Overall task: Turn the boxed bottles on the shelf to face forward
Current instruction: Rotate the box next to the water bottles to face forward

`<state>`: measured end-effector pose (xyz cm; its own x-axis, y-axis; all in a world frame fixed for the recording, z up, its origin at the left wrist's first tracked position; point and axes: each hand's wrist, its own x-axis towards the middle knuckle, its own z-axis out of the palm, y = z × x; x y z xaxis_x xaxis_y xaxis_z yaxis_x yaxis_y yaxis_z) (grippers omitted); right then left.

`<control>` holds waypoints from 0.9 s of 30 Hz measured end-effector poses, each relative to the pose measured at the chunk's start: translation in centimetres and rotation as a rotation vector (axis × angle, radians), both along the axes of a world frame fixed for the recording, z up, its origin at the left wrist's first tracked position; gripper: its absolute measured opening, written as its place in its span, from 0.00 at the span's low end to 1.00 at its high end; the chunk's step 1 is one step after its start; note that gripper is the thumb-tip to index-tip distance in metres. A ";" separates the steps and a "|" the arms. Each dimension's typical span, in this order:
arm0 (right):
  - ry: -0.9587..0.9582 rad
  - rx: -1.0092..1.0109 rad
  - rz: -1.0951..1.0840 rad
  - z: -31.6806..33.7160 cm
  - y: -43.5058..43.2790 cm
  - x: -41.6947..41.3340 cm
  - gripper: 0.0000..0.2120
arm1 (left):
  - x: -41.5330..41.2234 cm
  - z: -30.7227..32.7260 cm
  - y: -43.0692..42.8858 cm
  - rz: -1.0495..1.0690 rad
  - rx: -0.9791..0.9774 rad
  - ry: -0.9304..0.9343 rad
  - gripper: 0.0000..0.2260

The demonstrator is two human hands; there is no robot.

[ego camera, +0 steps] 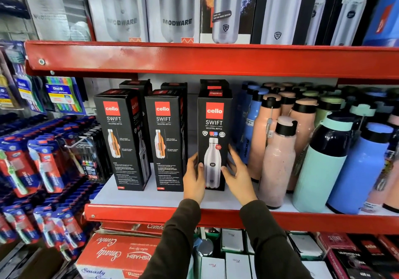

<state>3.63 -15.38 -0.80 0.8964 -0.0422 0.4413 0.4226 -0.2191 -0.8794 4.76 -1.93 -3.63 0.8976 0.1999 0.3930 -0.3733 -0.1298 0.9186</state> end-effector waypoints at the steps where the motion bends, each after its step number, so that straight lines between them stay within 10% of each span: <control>1: -0.005 -0.002 -0.004 0.0 0.1 0.0 0.37 | 0.0 -0.1 0.0 0.002 0.003 -0.006 0.16; 15: -0.008 0.008 -0.123 -0.4 0.3 0.2 0.31 | -0.2 0.3 -0.4 0.018 0.036 -0.001 0.14; 27: -0.400 0.084 -0.390 0.0 5.8 -2.1 0.14 | -3.5 1.5 4.1 0.381 0.155 -0.315 0.20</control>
